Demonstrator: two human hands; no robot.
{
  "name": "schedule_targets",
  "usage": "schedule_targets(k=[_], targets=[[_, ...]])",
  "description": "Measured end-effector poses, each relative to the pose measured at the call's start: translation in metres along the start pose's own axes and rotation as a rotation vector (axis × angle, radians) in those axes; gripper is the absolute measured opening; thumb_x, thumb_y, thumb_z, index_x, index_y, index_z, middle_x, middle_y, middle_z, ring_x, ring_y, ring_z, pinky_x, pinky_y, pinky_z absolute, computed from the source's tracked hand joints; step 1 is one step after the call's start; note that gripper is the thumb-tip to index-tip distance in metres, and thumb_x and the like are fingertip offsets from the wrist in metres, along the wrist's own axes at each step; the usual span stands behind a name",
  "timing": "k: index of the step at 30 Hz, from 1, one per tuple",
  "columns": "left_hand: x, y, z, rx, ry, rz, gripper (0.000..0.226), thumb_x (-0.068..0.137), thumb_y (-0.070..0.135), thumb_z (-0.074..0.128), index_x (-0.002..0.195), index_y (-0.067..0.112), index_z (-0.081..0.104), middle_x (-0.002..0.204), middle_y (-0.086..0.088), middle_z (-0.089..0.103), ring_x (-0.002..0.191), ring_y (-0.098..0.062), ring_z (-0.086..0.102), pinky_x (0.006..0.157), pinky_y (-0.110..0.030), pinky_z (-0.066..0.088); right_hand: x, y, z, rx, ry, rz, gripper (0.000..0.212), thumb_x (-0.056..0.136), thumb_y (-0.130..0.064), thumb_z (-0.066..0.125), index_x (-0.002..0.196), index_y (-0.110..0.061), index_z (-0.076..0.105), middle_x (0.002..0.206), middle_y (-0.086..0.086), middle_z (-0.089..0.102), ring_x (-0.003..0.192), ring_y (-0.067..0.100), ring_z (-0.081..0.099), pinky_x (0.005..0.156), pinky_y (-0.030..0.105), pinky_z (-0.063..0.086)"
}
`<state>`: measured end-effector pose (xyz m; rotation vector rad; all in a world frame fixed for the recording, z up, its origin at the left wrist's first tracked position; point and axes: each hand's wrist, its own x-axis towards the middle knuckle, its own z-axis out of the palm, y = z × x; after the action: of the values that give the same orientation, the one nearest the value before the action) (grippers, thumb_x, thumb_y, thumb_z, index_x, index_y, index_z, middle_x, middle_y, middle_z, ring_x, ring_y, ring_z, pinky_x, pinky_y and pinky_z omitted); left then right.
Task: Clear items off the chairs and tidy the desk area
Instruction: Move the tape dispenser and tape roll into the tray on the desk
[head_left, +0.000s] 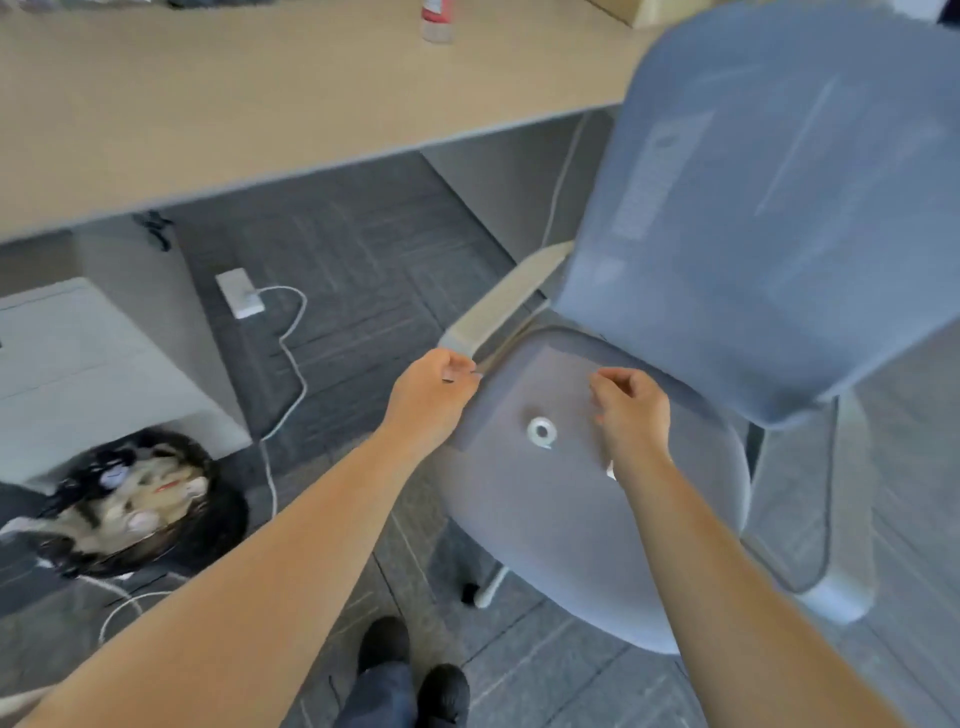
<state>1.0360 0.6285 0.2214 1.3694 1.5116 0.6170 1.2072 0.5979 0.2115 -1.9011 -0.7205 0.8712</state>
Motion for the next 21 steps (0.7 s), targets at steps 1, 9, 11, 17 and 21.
schedule_targets(k=[1, 9, 11, 17, 21], targets=[[0.007, 0.0, 0.017, 0.005, -0.039, 0.003, 0.024, 0.09, 0.02, 0.047, 0.111, 0.011, 0.055, 0.12, -0.006, 0.057, 0.098, -0.016, 0.049, 0.078, -0.027, 0.035, 0.006, 0.011, -0.012, -0.007, 0.039, 0.031, 0.006, 0.085, -0.014, 0.054, 0.086, -0.015, 0.059, 0.077, -0.002, 0.057, 0.074, 0.018, 0.051, 0.058, 0.023, 0.042], [0.084, -0.04, 0.147, 0.13, -0.291, -0.037, 0.029, 0.087, 0.014, 0.052, 0.115, 0.007, 0.054, 0.126, -0.01, 0.057, 0.113, -0.023, 0.052, 0.073, -0.024, 0.036, 0.065, 0.113, -0.048, 0.01, 0.228, 0.218, 0.008, 0.084, -0.011, 0.054, 0.09, -0.014, 0.059, 0.082, 0.001, 0.057, 0.068, 0.015, 0.051, 0.059, 0.022, 0.039], [0.107, -0.062, 0.175, 0.203, -0.313, -0.043, 0.031, 0.085, 0.014, 0.055, 0.116, 0.008, 0.054, 0.127, -0.009, 0.056, 0.115, -0.024, 0.051, 0.079, -0.022, 0.033, 0.084, 0.141, -0.046, 0.01, 0.252, 0.262, 0.019, 0.084, -0.011, 0.054, 0.101, -0.009, 0.061, 0.09, 0.002, 0.058, 0.076, 0.017, 0.052, 0.061, 0.022, 0.04], [0.171, -0.123, 0.231, 0.521, -0.341, -0.004, 0.049, 0.077, 0.015, 0.063, 0.124, 0.013, 0.048, 0.134, -0.012, 0.048, 0.12, -0.029, 0.046, 0.086, -0.027, 0.038, 0.136, 0.207, -0.031, -0.042, 0.332, 0.37, 0.035, 0.084, -0.014, 0.057, 0.118, -0.009, 0.052, 0.112, 0.005, 0.054, 0.095, 0.013, 0.049, 0.073, 0.019, 0.037], [0.197, -0.143, 0.256, 0.679, -0.397, 0.017, 0.074, 0.077, 0.021, 0.067, 0.14, 0.021, 0.027, 0.148, -0.009, 0.024, 0.135, -0.028, 0.025, 0.106, -0.037, 0.029, 0.171, 0.232, -0.022, -0.113, 0.365, 0.383, 0.053, 0.08, -0.015, 0.063, 0.127, -0.009, 0.041, 0.131, 0.008, 0.043, 0.123, 0.022, 0.04, 0.089, 0.023, 0.031]])
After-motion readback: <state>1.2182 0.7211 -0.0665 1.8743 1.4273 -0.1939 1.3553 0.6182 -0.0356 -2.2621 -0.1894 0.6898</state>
